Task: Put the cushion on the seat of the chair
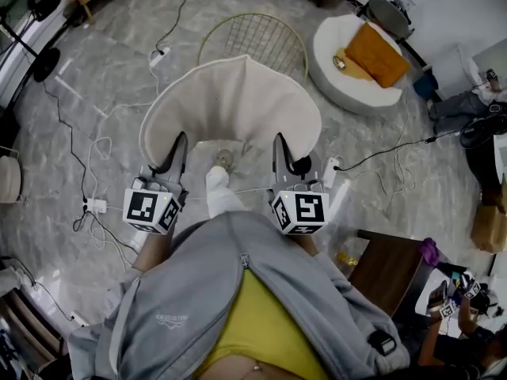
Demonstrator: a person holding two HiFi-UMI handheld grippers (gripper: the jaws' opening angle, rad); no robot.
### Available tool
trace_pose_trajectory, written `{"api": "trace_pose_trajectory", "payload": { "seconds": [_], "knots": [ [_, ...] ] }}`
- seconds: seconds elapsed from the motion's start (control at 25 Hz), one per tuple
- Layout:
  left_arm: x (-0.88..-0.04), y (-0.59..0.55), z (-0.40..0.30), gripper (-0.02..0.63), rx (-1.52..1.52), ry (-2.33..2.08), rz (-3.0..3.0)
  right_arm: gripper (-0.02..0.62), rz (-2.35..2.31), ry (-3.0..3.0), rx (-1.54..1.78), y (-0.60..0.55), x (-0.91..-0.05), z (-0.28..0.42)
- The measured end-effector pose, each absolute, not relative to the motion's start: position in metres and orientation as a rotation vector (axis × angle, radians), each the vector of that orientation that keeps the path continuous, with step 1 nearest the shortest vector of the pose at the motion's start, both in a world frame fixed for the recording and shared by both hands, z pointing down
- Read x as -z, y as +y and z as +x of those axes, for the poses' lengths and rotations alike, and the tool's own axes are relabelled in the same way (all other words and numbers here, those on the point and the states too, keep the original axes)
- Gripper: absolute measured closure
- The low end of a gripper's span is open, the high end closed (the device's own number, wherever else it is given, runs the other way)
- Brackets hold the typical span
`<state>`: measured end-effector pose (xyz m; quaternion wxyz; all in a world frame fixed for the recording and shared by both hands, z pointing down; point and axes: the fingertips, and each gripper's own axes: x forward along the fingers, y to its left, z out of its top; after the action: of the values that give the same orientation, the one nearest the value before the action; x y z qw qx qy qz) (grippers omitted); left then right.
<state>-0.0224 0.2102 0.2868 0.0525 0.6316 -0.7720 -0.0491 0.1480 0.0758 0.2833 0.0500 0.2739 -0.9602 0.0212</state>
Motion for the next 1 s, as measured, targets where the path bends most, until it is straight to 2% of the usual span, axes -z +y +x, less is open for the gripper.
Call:
{"api": "trace_pose_trajectory", "payload": {
  "seconds": [0.64,0.8,1.0],
  "knots": [
    [-0.312,0.023,-0.229,0.541,0.116,-2.26,1.916,0.519,0.854,-2.868,-0.123,-0.107,-0.309,-0.052],
    [-0.315,-0.026,-0.263,0.541,0.111,-2.216,1.953,0.519,0.896,-2.853,-0.114,-0.147,-0.31,-0.079],
    [-0.325,-0.076,-0.271,0.541,0.098,-2.103,2.04,0.518,1.011,-2.801,-0.125,-0.178,-0.318,-0.075]
  ]
}}
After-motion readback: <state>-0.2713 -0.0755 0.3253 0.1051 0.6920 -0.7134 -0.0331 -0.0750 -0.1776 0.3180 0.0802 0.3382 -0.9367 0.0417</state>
